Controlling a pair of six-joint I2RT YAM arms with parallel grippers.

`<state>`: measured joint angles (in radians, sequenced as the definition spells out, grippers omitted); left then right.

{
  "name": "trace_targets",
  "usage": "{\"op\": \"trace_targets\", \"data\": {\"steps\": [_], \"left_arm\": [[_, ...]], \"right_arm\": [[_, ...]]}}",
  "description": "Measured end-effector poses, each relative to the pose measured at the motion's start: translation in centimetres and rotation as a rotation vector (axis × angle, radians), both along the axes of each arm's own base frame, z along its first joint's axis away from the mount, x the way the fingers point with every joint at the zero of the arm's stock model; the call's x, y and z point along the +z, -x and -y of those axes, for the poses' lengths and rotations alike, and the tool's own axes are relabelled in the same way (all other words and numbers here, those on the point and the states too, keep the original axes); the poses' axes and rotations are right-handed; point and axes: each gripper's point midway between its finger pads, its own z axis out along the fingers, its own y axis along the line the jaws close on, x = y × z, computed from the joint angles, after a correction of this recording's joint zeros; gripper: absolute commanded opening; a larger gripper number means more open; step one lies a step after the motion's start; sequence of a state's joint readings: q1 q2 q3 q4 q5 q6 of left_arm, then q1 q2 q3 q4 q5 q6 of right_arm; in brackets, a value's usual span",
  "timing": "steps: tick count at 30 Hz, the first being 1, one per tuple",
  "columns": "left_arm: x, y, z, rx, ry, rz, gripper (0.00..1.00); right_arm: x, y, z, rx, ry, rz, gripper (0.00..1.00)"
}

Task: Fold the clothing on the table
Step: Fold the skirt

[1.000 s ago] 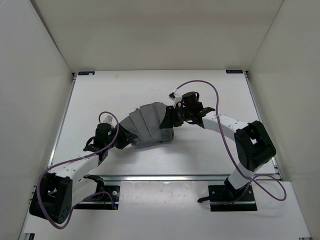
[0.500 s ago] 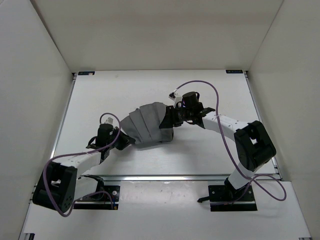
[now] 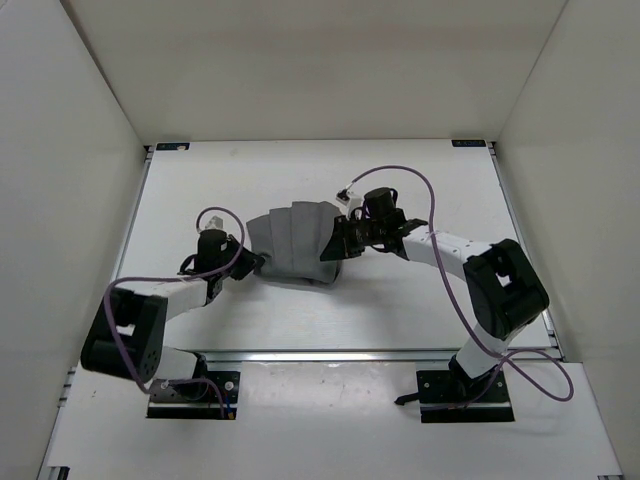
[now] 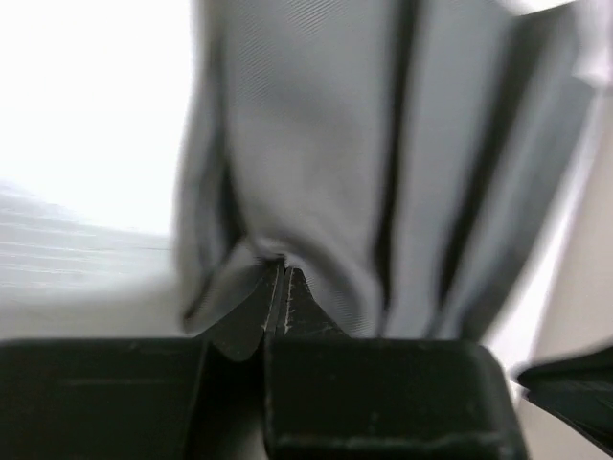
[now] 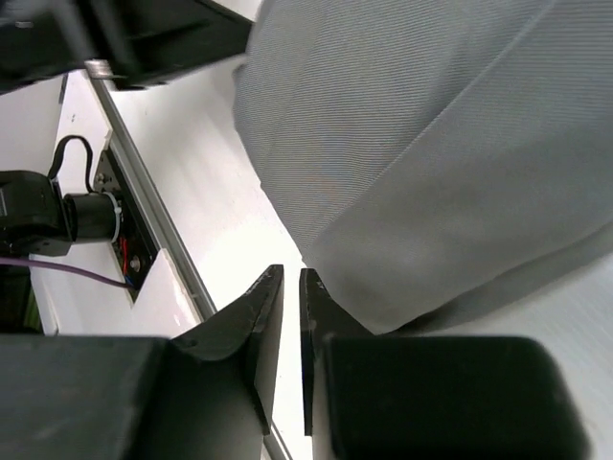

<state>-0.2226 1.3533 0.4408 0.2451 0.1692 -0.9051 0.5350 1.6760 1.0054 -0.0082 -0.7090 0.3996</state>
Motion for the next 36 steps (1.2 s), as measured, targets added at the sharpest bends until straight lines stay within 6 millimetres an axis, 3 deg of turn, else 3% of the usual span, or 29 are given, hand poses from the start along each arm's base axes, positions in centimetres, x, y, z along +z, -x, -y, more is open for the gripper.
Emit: {"op": "trace_targets", "data": {"steps": [1,4,6,10,13,15,17,20,22,24,26,29,31,33,36], "left_arm": [[-1.0,0.1,-0.1,0.0,-0.01,-0.026,0.01],[-3.6,0.4,-0.2,-0.004,-0.026,-0.092,0.31],[-3.1,-0.4,0.1,-0.016,-0.007,-0.064,0.49],[-2.3,-1.1,0.3,-0.031,0.027,-0.034,0.55],[-1.6,-0.8,0.3,-0.054,0.039,-0.037,0.58],[-0.5,-0.4,0.5,-0.076,0.043,-0.035,0.62],[1.5,-0.2,0.6,-0.097,0.047,0.0,0.64],[5.6,0.5,0.4,-0.114,0.049,0.097,0.72],[8.3,1.0,-0.2,-0.126,0.029,0.168,0.99],[10.2,1.5,-0.8,-0.154,-0.007,0.207,0.99],[11.4,1.8,-1.1,-0.198,-0.043,0.218,0.98],[11.6,2.9,-1.0,-0.282,-0.098,0.185,0.99],[10.9,3.9,-0.8,-0.333,-0.131,0.149,0.98],[10.0,5.2,-0.6,-0.377,-0.159,0.11,0.98],[9.6,6.6,-0.7,-0.405,-0.181,0.1,0.98]], "right_arm": [[-0.2,0.0,-0.2,0.006,-0.004,-0.003,0.09],[-1.0,0.4,-1.1,0.028,-0.01,-0.017,0.09],[-1.8,0.5,-1.8,0.045,-0.017,-0.027,0.07],[-4.5,0.1,-3.0,0.064,-0.011,-0.082,0.06],[-7.5,-0.9,-3.6,0.063,0.022,-0.144,0.06],[-8.5,-1.0,-4.0,0.075,0.027,-0.175,0.07],[-8.0,-1.2,-4.1,0.077,0.026,-0.167,0.1],[-6.0,-1.6,-3.7,0.069,0.025,-0.124,0.24],[-3.2,-1.8,-3.4,0.054,0.011,-0.074,0.37],[0.7,-2.0,-2.4,0.027,-0.02,0.012,0.4],[4.6,-2.2,-0.8,-0.011,-0.056,0.1,0.51],[8.1,-2.4,2.7,-0.087,-0.084,0.194,0.67],[7.8,-2.3,5.0,-0.14,-0.068,0.203,0.77],[6.0,-1.8,7.1,-0.187,-0.029,0.183,1.0],[2.6,0.4,8.8,-0.207,0.037,0.124,0.99]]}}
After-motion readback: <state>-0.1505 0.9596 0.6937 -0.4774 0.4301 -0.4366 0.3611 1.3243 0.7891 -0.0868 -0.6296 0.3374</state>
